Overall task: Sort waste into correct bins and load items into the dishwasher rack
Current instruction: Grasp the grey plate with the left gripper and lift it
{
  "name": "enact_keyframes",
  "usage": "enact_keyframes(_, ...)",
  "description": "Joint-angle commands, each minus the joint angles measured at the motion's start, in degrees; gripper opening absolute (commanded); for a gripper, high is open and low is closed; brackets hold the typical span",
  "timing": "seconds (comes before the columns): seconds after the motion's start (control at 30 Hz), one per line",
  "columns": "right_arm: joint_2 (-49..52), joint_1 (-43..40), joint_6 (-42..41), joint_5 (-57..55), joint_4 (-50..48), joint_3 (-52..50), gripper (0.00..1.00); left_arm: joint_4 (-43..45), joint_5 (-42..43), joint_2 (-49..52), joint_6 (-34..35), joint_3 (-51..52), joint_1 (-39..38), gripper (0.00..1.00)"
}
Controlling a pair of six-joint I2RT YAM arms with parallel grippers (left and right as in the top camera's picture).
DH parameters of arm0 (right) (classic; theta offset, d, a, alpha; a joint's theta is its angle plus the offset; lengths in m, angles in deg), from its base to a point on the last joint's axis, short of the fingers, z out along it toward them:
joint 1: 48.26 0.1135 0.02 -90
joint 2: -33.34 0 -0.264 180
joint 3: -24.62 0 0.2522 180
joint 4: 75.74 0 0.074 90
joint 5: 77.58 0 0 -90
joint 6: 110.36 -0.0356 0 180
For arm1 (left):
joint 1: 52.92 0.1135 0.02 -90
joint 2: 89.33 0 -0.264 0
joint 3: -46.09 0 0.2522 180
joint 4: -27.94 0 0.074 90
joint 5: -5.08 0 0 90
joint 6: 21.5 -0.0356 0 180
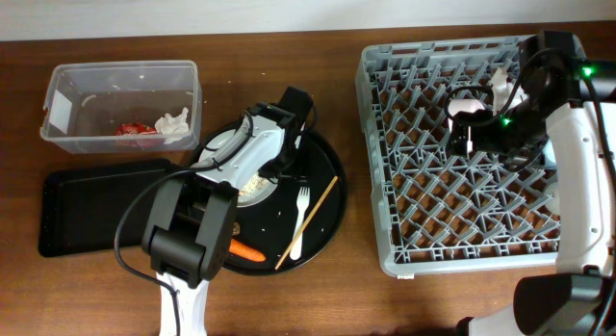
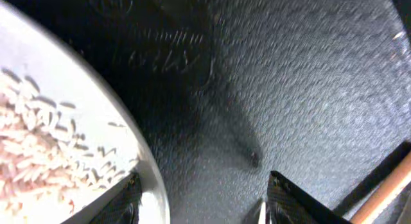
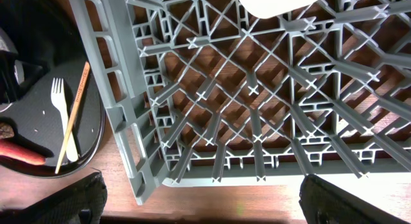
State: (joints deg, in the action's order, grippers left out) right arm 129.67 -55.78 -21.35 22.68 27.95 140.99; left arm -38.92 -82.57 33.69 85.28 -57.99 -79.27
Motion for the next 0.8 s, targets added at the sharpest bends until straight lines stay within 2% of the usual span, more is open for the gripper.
enact_keyframes(0.0,0.02,-0.37,0.57,0.66,-0.13,-0.39,0.99,-2.91,-4.90,2.12,0.55,0.39,-0.11,0.44)
enact_keyframes(0.03,0.02,-0.37,0.57,0.66,-0.11,-0.39,0.99,-2.91,-5.18,2.12,0.55,0.39,-0.11,0.39)
enact_keyframes(0.07,0.02,-0.37,0.57,0.68,-0.11,-0.39,0.99,-2.91,-5.18,2.12,0.55,0.39,-0.11,0.27)
enact_keyframes(0.1,0.02,-0.37,0.57,0.68,-0.11,-0.39,0.99,-2.91,-5.20,2.12,0.55,0.39,-0.11,0.23)
enact_keyframes(0.13,0.02,-0.37,0.57,0.68,-0.09,-0.39,0.99,-2.93,-5.18,2.12,0.55,0.39,-0.13,0.13)
enact_keyframes(0.23,0.02,-0.37,0.57,0.68,0.33,-0.39,0.99,-2.95,-5.20,2.12,0.55,0.42,-0.13,0.02)
enact_keyframes(0.37,0.02,-0.37,0.57,0.66,0.83,-0.39,0.99,-4.24,-7.02,2.12,0.52,-0.02,-0.13,0.01)
enact_keyframes(0.53,0.02,-0.37,0.57,0.68,0.85,-0.39,0.99,-16.44,-14.19,2.10,0.57,-8.90,-0.13,0.00)
enact_keyframes(0.77,0.02,-0.37,0.55,0.70,0.92,-0.39,0.99,-25.22,-14.23,1.20,3.19,-14.62,-0.20,0.00)
